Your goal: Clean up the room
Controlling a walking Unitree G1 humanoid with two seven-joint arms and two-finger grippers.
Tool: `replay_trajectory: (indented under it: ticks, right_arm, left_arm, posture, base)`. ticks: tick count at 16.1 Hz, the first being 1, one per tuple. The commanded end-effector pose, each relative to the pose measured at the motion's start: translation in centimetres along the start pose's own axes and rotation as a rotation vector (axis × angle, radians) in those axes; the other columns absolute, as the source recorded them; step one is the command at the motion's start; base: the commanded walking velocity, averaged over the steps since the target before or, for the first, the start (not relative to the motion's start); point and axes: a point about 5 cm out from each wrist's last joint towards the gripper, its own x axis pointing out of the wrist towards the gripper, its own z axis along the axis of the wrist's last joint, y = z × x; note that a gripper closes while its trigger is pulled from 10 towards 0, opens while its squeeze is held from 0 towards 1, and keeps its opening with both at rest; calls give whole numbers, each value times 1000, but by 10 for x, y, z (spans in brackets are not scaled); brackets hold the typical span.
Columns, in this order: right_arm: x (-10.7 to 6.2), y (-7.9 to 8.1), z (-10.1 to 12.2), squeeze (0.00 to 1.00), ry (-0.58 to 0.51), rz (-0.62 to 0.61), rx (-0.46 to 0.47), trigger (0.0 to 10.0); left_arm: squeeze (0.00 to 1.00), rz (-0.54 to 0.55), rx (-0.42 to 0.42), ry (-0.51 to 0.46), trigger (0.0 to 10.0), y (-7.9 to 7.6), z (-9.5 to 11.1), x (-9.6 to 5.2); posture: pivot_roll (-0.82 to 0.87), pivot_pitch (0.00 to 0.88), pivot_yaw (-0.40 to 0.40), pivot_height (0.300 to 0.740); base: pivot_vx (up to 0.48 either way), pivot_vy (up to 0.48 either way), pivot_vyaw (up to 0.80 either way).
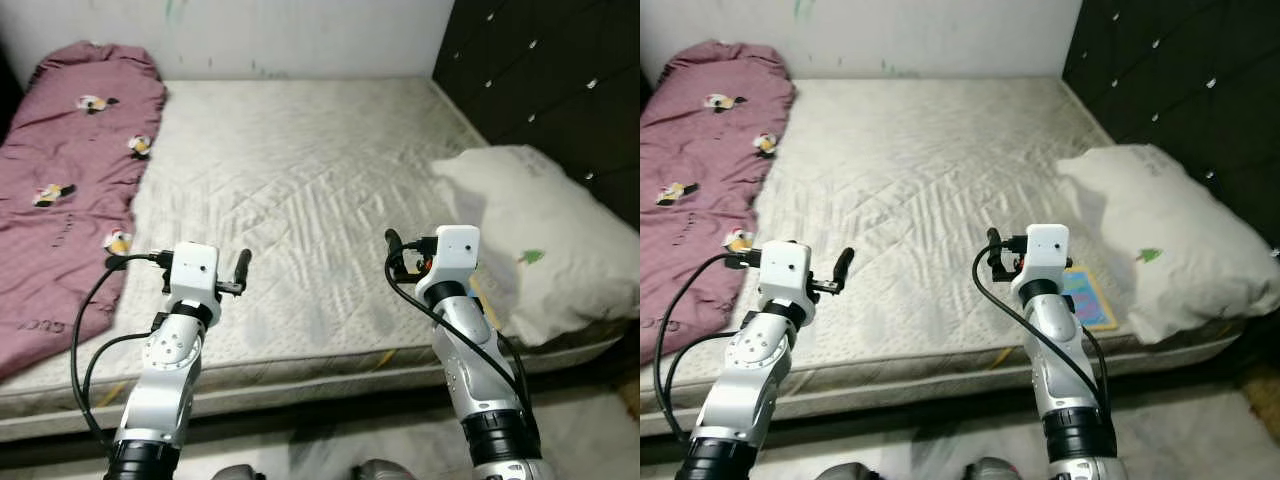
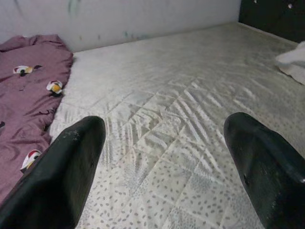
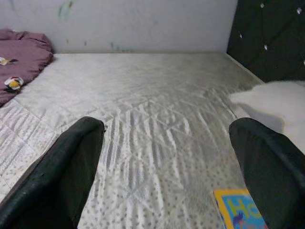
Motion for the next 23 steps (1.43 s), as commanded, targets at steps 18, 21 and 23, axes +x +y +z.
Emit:
replay_trajectory:
  ticks: [18,21,23]
  right_arm:
    - [1,-10,0,0,16,-30,-22,10000]
    - [1,-10,-1,0,19,-31,-23,10000]
    - [1,-10,-1,0,20,-32,-24,10000]
  left_arm:
    - [0,-89,-55,-67,10000,-11,11,-1]
    - [0,-93,-61,-67,10000,-11,11,0]
    - [0,-95,-64,-66,10000,-11,11,0]
  posture:
    - [-73,0,-27,740]
    - [-74,0,-28,740]
    - [-75,0,-27,740]
  base:
    - [0,211,0]
    - [0,0,0]
    - [0,0,0]
